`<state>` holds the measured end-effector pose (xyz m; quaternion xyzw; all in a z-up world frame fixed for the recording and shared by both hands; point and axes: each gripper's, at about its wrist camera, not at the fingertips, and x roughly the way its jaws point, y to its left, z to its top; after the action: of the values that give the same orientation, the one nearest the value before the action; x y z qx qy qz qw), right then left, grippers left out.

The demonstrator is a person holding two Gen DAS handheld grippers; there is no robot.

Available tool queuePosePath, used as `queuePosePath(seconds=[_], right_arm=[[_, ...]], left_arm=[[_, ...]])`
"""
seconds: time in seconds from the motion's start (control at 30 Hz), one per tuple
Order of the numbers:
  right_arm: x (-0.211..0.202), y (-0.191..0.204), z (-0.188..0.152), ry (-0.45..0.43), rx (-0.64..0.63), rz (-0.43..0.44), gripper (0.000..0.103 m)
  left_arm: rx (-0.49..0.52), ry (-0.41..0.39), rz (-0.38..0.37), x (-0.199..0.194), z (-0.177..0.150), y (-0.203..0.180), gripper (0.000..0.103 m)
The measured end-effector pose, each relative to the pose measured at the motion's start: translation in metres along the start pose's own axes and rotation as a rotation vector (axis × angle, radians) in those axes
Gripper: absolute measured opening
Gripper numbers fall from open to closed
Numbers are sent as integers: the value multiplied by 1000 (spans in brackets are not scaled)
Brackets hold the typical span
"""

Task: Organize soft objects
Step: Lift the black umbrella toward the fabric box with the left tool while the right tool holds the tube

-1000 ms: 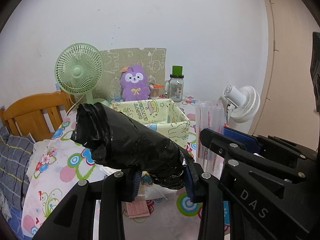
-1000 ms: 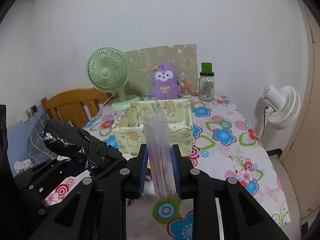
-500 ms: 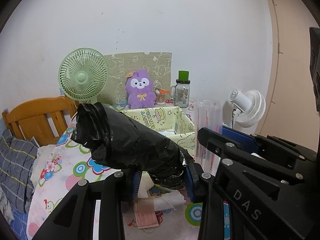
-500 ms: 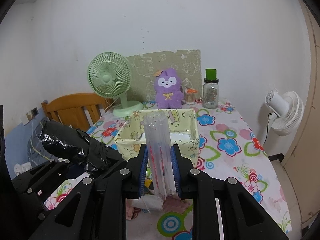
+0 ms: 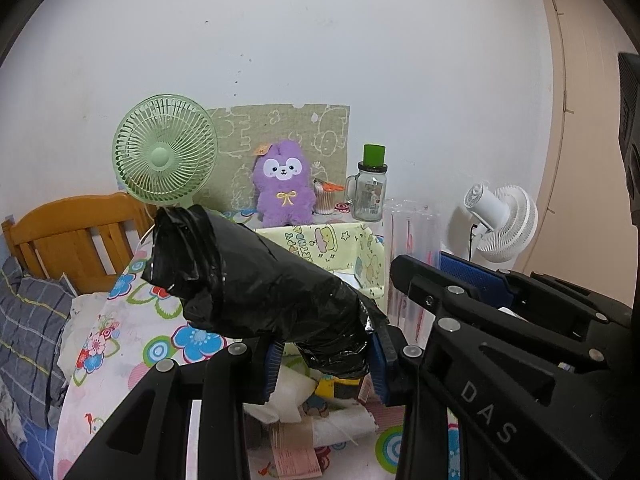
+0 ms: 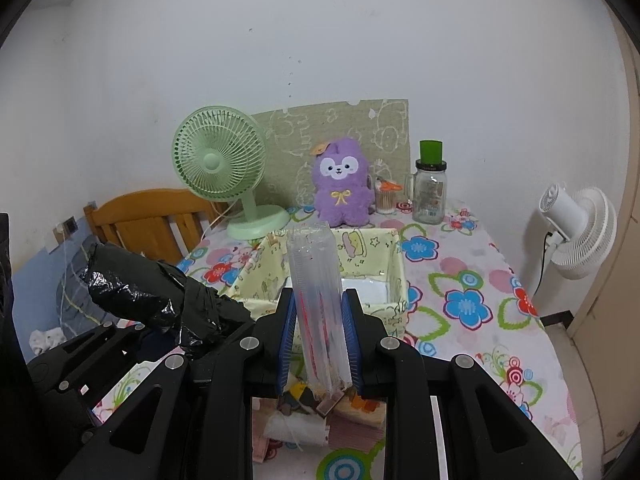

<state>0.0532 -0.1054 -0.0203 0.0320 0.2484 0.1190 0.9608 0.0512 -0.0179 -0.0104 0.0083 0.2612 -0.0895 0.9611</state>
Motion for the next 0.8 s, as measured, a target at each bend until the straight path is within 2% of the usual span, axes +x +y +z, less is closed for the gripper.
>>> queuePosePath(seconds=[0.57,0.8], right_arm=[[31,-6,31,5,5,16,27],[45,-8,46,4,-5,-3,27]], left_arm=[[-7,7,-4,29,32,12,37],[-22,19,-24,49,42,16,37]])
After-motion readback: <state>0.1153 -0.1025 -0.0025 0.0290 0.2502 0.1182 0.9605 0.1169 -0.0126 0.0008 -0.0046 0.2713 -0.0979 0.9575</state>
